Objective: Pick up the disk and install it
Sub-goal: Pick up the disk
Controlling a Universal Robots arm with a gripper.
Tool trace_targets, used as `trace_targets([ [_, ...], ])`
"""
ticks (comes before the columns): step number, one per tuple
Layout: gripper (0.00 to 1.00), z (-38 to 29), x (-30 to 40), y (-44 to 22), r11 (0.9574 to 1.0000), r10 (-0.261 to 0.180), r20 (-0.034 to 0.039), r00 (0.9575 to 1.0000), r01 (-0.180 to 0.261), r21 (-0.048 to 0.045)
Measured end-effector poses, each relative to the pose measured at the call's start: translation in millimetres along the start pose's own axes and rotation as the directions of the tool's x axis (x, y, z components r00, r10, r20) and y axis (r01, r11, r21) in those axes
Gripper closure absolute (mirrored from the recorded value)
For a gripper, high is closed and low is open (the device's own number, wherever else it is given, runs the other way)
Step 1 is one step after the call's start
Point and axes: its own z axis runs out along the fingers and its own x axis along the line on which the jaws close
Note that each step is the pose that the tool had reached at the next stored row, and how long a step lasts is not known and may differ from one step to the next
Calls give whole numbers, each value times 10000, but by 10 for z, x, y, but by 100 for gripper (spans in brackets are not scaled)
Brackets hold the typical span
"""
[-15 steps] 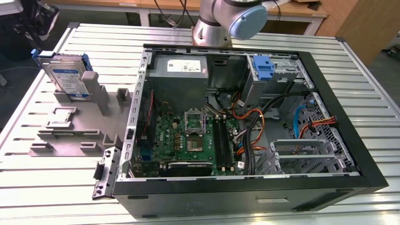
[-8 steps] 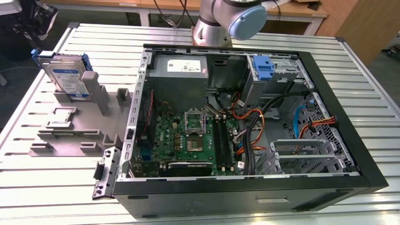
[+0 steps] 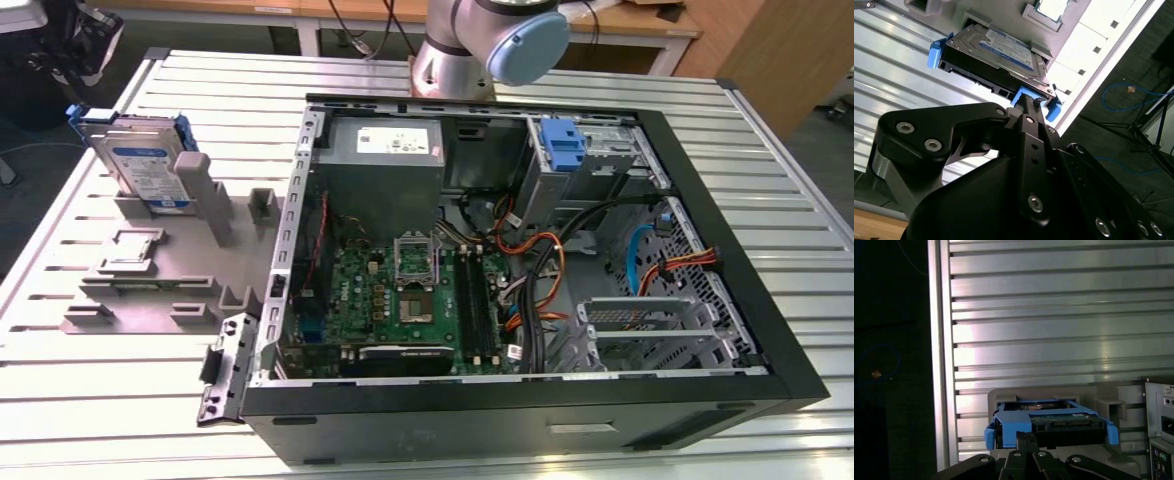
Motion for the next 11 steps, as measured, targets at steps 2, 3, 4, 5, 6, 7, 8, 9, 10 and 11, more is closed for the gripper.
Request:
trace_targets([
  [2, 90, 0, 0, 0, 10000, 0, 0, 10000, 0, 1],
  [3, 90, 0, 0, 0, 10000, 0, 0, 10000, 0, 0],
  [4, 90, 1, 0, 0, 10000, 0, 1, 10000, 0, 0],
  [5, 90, 1, 0, 0, 10000, 0, 0, 10000, 0, 0],
  [6, 90, 1, 0, 0, 10000, 0, 0, 10000, 0, 0],
  [7, 90, 1, 0, 0, 10000, -1, 0, 10000, 1, 0],
  [8, 90, 1, 0, 0, 10000, -15, 0, 10000, 15, 0],
  [9, 90, 1, 0, 0, 10000, -51, -2, 10000, 51, 0],
  [10, 90, 1, 0, 0, 9999, -112, -4, 9999, 112, -1],
  [11, 90, 1, 0, 0, 9998, -197, -7, 9998, 197, -2],
])
